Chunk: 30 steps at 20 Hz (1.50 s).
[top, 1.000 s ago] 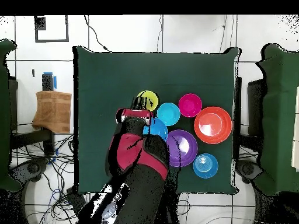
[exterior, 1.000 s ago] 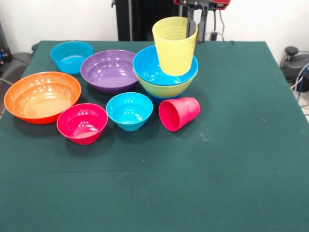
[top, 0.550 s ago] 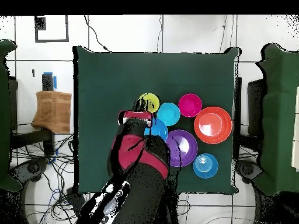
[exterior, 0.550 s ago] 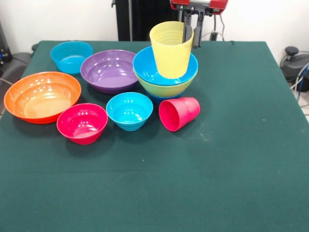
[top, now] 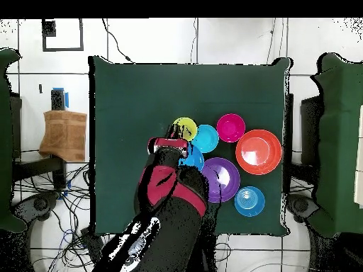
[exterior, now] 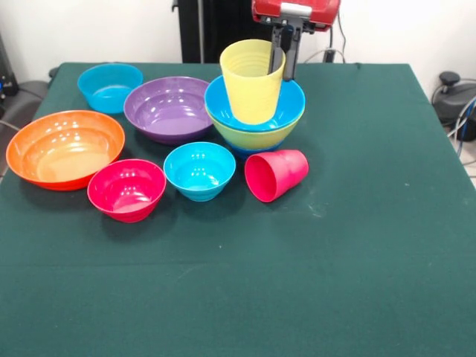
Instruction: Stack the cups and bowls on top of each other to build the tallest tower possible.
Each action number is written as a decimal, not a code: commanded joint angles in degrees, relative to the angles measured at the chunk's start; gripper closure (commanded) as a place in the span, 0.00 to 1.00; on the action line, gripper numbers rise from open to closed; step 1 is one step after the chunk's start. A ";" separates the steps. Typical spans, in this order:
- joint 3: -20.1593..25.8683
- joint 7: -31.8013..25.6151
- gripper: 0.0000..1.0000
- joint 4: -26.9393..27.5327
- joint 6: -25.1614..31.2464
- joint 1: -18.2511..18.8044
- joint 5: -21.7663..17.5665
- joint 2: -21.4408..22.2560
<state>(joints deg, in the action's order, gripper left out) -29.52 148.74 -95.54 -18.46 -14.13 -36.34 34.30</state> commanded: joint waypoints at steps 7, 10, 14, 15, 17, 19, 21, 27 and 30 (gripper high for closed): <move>1.57 0.99 1.00 -2.32 -4.17 -0.41 2.37 -2.90; 1.47 1.05 1.00 -2.51 -4.66 -0.44 2.36 -3.20; 0.55 0.93 1.00 -3.46 -6.18 -1.02 3.13 -3.92; -0.26 0.68 1.00 -4.06 -7.59 -1.51 4.15 -4.86; -1.13 0.43 1.00 -4.95 -9.35 -2.02 5.14 -5.68; -1.76 0.21 1.00 -5.55 -10.58 -2.49 5.90 -6.36; -2.23 0.06 1.00 -6.11 -11.60 -2.86 6.50 -6.93; -1.54 0.87 1.00 -6.07 -9.80 -2.64 4.53 -5.07; -1.59 0.84 1.00 -6.46 -9.98 -2.70 4.50 -4.88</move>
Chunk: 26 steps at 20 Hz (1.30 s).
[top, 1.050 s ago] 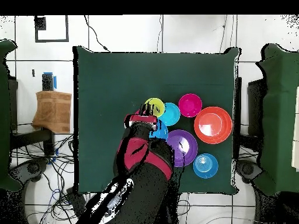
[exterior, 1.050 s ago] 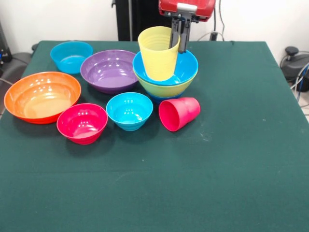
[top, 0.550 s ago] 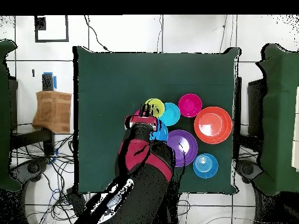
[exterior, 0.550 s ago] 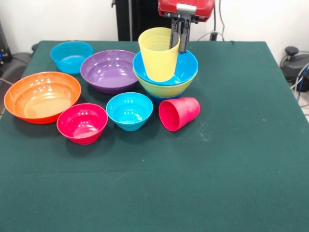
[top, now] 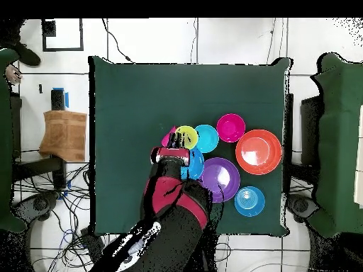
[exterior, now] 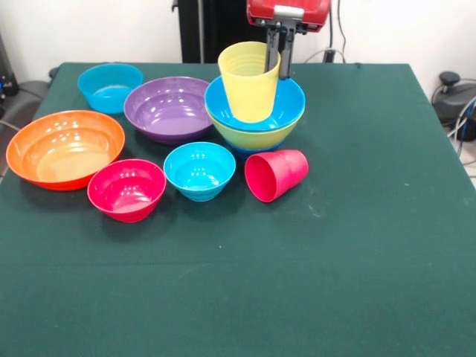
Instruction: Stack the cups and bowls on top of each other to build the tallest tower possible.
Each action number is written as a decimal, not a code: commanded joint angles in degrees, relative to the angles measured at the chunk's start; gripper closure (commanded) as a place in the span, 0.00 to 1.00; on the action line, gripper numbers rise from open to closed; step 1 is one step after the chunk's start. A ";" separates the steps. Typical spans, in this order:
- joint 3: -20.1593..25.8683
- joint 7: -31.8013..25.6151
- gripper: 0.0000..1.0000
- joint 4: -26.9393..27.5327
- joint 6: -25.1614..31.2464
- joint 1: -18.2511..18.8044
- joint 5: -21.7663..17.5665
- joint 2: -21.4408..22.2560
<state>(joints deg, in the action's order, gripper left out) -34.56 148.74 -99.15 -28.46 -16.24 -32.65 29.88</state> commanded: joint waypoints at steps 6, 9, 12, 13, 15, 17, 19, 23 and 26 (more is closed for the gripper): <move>3.25 0.67 1.00 -4.00 -0.86 -0.61 0.82 -0.85; 2.67 0.27 1.00 -4.75 -2.15 -0.98 1.62 -1.47; 2.66 0.13 1.00 -4.48 -2.17 -1.26 2.26 -1.96; 2.66 0.11 1.00 -4.41 -2.09 -1.34 2.34 -2.03; 2.58 -0.02 1.00 -4.32 -2.34 -1.49 2.66 -2.42; 2.42 -0.19 1.00 -4.26 -2.76 -1.63 3.01 -2.90; 2.18 -0.34 1.00 -4.28 -3.30 -1.78 3.42 -3.40; 1.75 -0.35 1.00 -4.36 -4.29 -2.10 4.16 -4.37; 1.56 -0.32 1.00 -4.35 -4.84 -2.34 4.80 -5.08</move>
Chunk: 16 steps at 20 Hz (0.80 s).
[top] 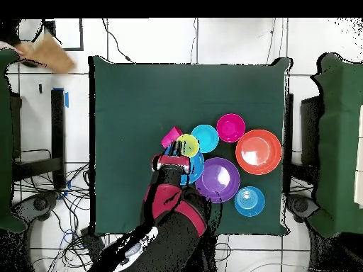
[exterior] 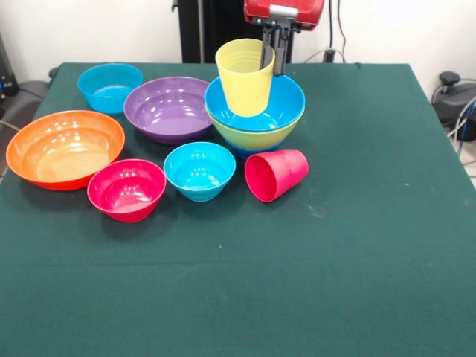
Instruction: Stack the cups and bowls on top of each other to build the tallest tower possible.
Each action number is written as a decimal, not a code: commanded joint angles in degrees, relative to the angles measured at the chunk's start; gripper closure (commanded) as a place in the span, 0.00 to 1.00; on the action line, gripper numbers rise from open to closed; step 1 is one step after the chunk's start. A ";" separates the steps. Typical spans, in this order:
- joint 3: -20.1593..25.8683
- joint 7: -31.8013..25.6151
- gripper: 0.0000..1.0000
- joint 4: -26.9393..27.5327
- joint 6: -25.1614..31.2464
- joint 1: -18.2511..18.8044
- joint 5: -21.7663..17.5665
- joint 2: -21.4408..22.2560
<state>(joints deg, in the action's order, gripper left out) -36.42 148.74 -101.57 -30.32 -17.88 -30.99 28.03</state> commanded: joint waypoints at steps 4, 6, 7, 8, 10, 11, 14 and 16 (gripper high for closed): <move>3.33 -0.15 1.00 -1.71 -3.19 -1.01 3.57 -3.89; 3.39 -0.05 1.00 -1.62 -3.15 -1.05 3.55 -4.06; 3.41 -0.01 1.00 -1.57 -2.99 -1.06 3.43 -4.03; 3.40 0.00 1.00 -1.56 -3.02 -1.06 3.42 -4.09; 3.40 0.03 1.00 -1.55 -3.09 -1.05 3.38 -4.21; 3.39 0.04 1.00 -1.55 -3.12 -1.05 3.36 -4.27; 3.30 0.05 1.00 -1.60 -3.26 -1.16 3.55 -4.45; 3.22 0.05 1.00 -1.65 -3.49 -1.26 3.84 -4.67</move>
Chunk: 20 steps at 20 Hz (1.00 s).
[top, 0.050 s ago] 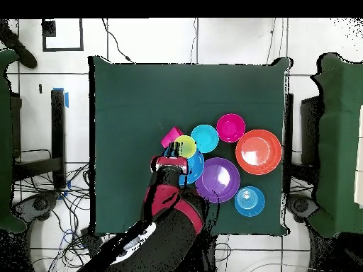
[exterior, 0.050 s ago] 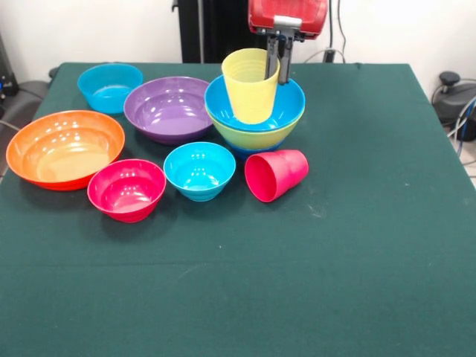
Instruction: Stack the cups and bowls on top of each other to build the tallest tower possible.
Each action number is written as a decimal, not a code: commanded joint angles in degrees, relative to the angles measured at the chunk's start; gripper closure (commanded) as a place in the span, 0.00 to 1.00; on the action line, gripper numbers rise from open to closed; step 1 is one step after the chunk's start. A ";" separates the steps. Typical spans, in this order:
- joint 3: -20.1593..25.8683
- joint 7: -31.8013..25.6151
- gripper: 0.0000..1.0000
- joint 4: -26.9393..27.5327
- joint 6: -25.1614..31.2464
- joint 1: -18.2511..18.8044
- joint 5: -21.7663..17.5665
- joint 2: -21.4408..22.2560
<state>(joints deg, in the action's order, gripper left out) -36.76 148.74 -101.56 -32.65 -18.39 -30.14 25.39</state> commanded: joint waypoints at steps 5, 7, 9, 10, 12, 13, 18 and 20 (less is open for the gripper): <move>3.26 -0.09 1.00 -1.65 -1.85 -1.04 3.66 -2.83; 3.22 -0.09 1.00 -1.67 -2.05 -1.05 3.72 -2.99; 3.18 -0.10 1.00 -1.59 -2.10 -1.07 3.68 -3.10; 3.11 -0.11 1.00 -1.57 -2.24 -1.09 3.80 -3.25; 3.05 -0.07 1.00 -1.55 -2.43 -1.09 3.85 -3.43; 3.03 -0.05 1.00 -1.54 -2.50 -1.09 3.85 -3.52; 2.79 -0.14 1.00 -1.62 -3.25 -1.23 4.26 -4.17; 2.74 -0.17 1.00 -1.72 -3.52 -1.27 4.42 -4.37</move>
<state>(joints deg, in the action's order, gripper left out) -38.11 148.74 -101.58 -33.19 -19.05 -28.54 23.36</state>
